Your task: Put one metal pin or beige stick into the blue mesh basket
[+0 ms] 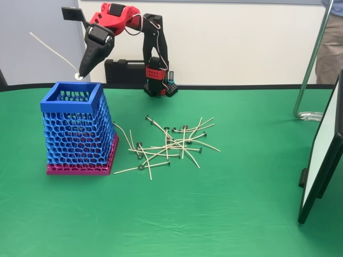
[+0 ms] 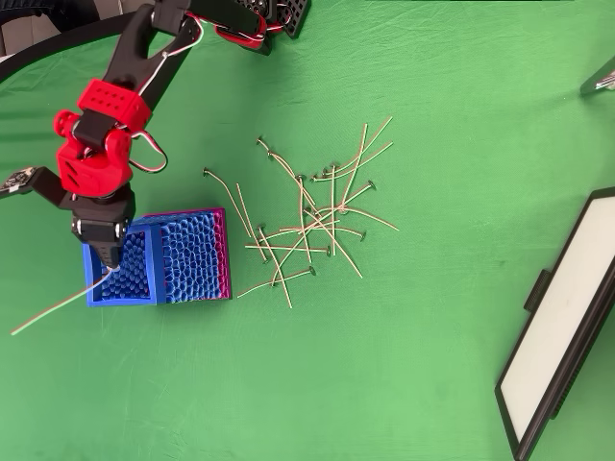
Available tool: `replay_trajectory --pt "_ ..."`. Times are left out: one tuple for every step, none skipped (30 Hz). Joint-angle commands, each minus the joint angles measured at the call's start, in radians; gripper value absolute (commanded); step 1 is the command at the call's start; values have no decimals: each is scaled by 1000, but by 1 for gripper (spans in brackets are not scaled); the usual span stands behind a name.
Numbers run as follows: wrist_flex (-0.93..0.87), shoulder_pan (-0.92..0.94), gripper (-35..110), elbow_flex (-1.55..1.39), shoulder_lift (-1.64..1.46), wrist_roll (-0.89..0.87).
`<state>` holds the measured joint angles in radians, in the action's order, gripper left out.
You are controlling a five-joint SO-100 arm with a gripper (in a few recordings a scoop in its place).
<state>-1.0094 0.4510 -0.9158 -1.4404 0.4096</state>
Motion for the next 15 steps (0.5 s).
replay_trajectory --pt "26 18 1 34 -34 -17" --pt "31 21 1 37 -34 -15" --pt "34 25 1 40 -35 -15" --pt "35 28 1 43 -35 -18" --pt "37 29 1 43 -37 -18" --pt "37 31 1 43 -38 -17" --pt "37 32 1 43 -40 -15" --pt "37 34 1 43 -43 -12" --pt "38 35 4 43 -44 -12" --pt "38 35 7 41 -46 -11" --pt "40 35 11 41 -48 -11" --pt "41 35 14 41 -48 -11" --pt "46 35 17 41 -49 -12" --pt "52 35 19 41 -49 -11" --pt "66 35 20 41 -51 -12"
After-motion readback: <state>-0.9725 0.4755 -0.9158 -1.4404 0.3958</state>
